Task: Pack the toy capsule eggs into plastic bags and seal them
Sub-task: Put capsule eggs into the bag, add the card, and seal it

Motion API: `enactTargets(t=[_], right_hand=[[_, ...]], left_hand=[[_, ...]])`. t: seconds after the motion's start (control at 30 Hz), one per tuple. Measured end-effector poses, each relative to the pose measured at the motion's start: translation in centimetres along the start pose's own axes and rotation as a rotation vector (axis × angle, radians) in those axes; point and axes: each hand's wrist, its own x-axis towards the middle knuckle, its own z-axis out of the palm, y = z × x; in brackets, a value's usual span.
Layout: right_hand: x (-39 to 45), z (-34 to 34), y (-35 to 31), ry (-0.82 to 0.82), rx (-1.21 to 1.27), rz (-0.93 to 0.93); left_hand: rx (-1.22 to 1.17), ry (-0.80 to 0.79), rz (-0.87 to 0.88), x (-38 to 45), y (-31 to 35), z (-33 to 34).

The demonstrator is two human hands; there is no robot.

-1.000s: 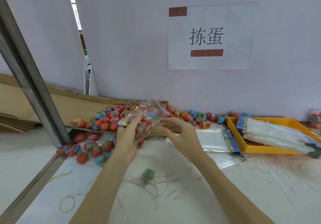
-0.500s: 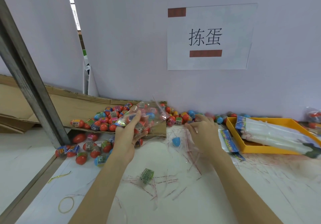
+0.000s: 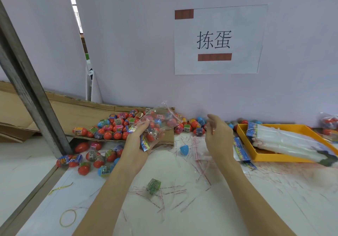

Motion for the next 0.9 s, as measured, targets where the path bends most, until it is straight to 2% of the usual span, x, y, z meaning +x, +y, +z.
enactTargets(t=[0.13,0.2,0.3,0.37,0.43,0.53,0.63,0.77,0.9], right_hand=[[-0.1,-0.3,-0.9,0.078,0.128,-0.131],[-0.7,-0.1,-1.7,-0.076,0.341,-0.107],[-2.0,1.1,-3.4,-0.433,0.596,0.037],[-2.7,2.1,-4.0,-0.508,0.626,0.065],[-3.0,2.6,-4.1,-0.473,0.687,0.087],[-2.8,2.6,-3.6,-0.407,0.818,0.217],[-2.5,2.6,-3.4,-0.361,0.824,0.293],[-2.4,2.4,-3.2,-0.326,0.727,0.241],[-2.6,2.5,-3.3,-0.297,0.653,0.178]], left_hand=[[-0.039,-0.052,-0.013,-0.2,0.0,0.3],[-0.042,-0.059,-0.010,-0.2,0.1,0.4],[-0.037,-0.061,0.013,0.0,-0.3,0.4],[0.004,-0.059,0.040,0.1,-0.7,0.4],[0.046,-0.064,0.045,0.1,-1.2,0.6],[0.087,-0.072,0.024,-0.1,-1.8,0.9],[0.169,-0.062,0.037,-0.1,-1.8,0.8],[0.480,-0.001,0.166,-0.3,-1.5,0.3],[0.520,0.097,0.265,0.1,-1.9,-0.1]])
